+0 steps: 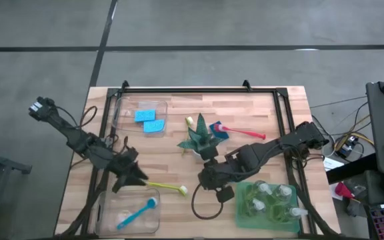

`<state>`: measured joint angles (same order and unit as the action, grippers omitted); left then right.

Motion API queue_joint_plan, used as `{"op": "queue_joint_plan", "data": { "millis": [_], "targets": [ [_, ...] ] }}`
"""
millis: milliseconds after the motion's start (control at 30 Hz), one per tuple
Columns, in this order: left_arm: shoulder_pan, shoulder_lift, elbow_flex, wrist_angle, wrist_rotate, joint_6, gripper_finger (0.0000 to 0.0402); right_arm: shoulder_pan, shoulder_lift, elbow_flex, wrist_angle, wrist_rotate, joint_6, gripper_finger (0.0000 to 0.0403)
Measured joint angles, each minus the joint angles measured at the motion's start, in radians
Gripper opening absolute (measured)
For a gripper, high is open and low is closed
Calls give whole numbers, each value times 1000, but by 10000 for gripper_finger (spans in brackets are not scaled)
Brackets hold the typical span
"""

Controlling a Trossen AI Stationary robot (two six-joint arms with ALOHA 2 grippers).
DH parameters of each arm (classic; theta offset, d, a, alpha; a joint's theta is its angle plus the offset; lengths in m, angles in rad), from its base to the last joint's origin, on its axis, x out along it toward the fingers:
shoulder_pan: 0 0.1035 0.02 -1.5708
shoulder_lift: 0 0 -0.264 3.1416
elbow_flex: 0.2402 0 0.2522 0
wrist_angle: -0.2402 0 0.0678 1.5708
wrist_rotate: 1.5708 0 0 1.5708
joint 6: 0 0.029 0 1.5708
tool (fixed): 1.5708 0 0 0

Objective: Pick & Place Kitchen Sink Supplies
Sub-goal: Put the blue sponge into the top transparent bin

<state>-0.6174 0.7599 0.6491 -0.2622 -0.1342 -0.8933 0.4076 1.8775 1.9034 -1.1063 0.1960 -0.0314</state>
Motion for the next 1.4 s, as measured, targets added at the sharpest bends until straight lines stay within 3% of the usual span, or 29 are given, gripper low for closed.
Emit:
{"op": "queue_joint_plan", "data": {
  "millis": [133,333,667,800,1100,1400],
  "targets": [
    [0,37,0,174,-117,225,140,1,2,-9,-15,-25,65,106],
    [0,112,0,424,-138,564,140,0,3,-115,-20,-51,140,98],
    [0,209,0,744,-185,838,140,-3,4,-338,83,-49,220,119],
    [0,236,0,848,-185,907,140,-2,4,-415,165,-47,223,138],
    [0,268,0,858,-182,916,140,-4,4,-563,271,-39,260,191],
    [0,282,0,864,-181,916,140,-10,4,-661,390,-41,268,189]
  ]
}}
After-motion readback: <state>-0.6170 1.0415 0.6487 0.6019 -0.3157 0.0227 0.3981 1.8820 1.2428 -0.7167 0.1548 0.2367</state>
